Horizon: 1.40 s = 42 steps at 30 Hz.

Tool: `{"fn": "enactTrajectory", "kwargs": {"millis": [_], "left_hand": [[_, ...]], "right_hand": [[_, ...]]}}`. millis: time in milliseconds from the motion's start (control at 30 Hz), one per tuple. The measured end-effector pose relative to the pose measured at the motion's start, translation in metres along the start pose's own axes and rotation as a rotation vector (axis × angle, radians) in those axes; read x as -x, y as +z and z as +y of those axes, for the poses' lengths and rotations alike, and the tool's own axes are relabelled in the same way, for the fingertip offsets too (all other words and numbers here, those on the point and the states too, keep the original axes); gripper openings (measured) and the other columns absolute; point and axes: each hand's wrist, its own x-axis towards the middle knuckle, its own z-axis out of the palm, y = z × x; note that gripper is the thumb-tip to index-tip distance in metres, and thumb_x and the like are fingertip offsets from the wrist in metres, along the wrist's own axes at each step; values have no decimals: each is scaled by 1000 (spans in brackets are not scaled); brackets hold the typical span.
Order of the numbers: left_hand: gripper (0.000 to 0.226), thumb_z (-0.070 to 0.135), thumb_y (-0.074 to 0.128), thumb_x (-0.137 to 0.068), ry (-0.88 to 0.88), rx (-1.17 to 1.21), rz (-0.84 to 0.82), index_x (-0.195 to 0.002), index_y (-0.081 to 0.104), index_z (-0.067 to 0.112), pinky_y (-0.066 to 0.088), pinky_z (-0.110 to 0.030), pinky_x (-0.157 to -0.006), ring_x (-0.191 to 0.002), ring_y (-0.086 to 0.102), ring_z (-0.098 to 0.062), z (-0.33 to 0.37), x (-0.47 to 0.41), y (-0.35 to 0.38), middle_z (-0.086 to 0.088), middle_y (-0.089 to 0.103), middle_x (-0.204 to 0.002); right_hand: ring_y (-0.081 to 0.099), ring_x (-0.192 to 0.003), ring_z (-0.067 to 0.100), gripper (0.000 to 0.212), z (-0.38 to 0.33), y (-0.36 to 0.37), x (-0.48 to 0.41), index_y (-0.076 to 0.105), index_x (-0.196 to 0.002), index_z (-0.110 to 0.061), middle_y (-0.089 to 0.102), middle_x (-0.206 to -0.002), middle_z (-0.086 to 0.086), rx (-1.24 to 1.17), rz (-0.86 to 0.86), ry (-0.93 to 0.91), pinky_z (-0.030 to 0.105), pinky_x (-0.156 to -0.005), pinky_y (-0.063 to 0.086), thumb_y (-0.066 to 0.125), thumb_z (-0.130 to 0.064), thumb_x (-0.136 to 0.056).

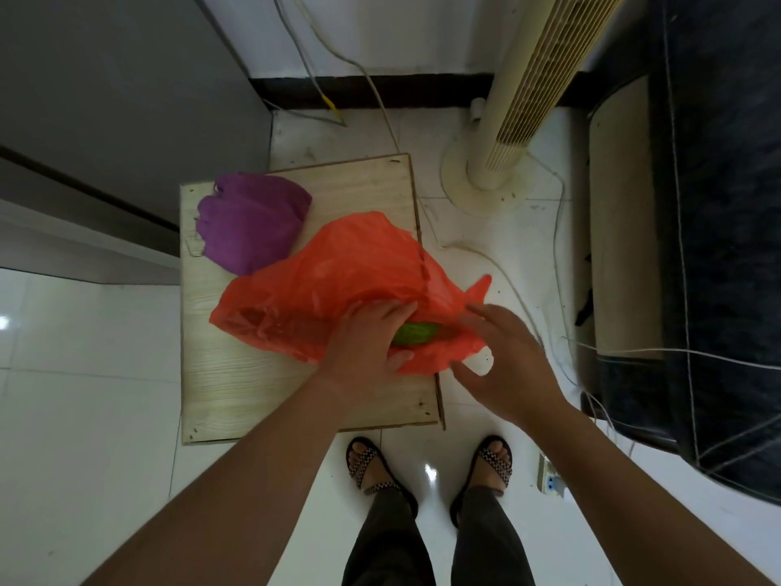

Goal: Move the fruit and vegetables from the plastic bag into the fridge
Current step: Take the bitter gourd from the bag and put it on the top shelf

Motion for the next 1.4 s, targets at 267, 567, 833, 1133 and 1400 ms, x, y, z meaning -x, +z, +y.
{"fn": "enactTrajectory", "kwargs": {"millis": [267,567,833,1133,1400], "left_hand": [[68,43,61,-83,12,45,58,-143,31,30,20,-34,-110,-131,35,-16,-4,4,6,5,41,-142],[46,35,63,-86,19,318,178,-130,53,27,35,-30,-104,-122,46,-15,0,14,-13,3,53,-132],[50,34,55,-91,112,120,8,-138,42,24,29,-33,-111,-129,40,-14,24,-2,-1,4,47,-140],[59,38,70,-78,16,178,81,-131,46,25,37,-31,-100,-116,46,-14,31,0,-20,4,52,-128],[67,36,80,-67,-60,575,301,-126,51,27,35,-3,-83,-102,47,1,56,42,-95,18,51,-113]], "right_hand": [[60,-101,16,35,-21,14,-21,60,-120,-22,64,-116,-3,-8,-119,46,21,-82,44,63,-29,-85],[63,-96,21,44,11,16,-2,63,-115,-10,66,-108,6,-58,-83,177,25,-88,47,77,-18,-74],[59,-78,6,34,17,29,5,65,-110,-12,69,-98,1,-151,-18,207,6,-72,40,74,-14,-77],[59,-98,11,40,-2,-8,4,63,-113,-14,65,-111,0,-205,109,94,35,-85,53,74,-23,-75],[60,-90,4,36,-91,-86,-13,63,-107,-22,59,-102,-7,-406,327,50,16,-71,53,74,-29,-74]]}}
